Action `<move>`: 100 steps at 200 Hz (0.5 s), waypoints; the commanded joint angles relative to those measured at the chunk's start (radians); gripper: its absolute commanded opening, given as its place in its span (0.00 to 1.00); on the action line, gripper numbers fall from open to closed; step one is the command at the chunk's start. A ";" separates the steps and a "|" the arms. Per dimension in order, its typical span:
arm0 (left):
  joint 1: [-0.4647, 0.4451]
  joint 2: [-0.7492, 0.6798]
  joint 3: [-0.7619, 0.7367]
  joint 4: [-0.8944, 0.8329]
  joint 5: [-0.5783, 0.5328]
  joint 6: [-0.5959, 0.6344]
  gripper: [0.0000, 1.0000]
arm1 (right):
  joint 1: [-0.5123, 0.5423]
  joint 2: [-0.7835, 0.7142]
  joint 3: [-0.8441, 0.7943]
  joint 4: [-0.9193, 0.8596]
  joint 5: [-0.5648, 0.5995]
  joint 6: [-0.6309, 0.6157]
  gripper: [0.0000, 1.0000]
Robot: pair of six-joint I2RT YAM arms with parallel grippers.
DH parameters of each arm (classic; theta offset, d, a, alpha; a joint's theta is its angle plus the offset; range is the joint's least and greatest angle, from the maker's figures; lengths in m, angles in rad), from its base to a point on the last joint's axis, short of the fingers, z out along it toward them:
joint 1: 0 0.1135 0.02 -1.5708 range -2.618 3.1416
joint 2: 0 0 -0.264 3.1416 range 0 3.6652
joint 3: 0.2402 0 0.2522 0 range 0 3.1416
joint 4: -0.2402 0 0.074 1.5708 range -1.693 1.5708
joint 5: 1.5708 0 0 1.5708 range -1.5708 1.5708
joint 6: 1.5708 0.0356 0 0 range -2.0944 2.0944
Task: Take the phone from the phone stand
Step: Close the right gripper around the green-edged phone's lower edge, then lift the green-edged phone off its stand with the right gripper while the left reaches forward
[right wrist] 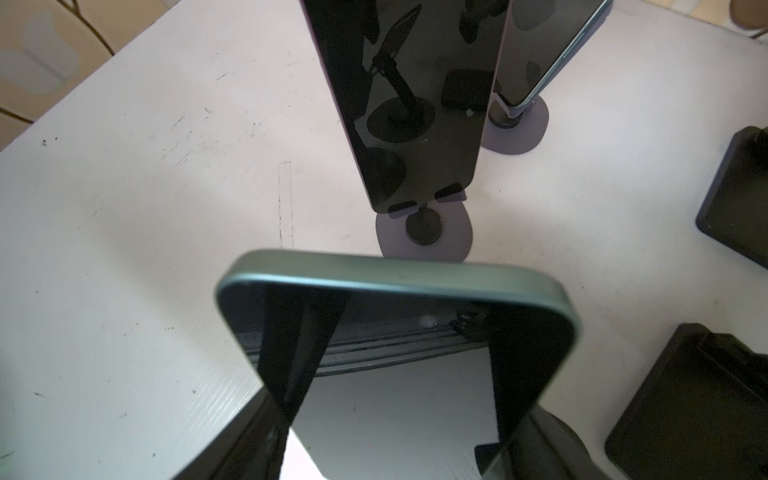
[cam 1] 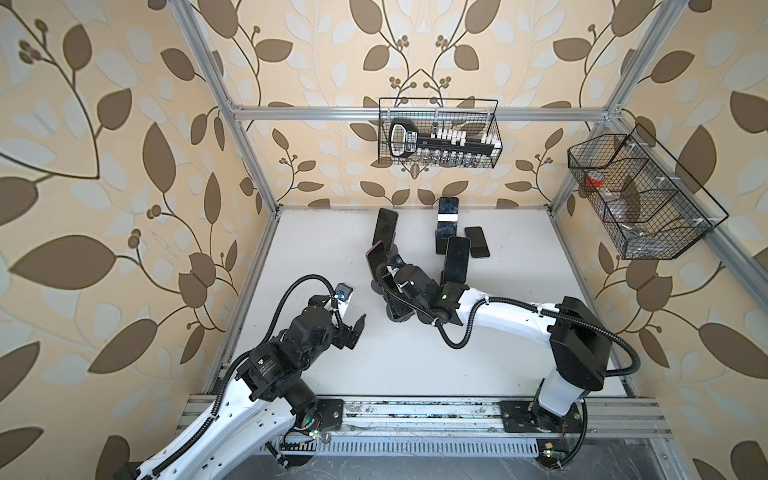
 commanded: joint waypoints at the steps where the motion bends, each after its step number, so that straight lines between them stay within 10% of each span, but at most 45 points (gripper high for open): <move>1: 0.012 0.011 0.017 -0.002 0.007 0.014 0.99 | -0.001 -0.051 -0.001 0.045 0.004 -0.008 0.72; 100: 0.012 0.018 0.005 0.027 0.003 -0.011 0.99 | 0.002 -0.195 0.007 -0.011 -0.068 0.017 0.70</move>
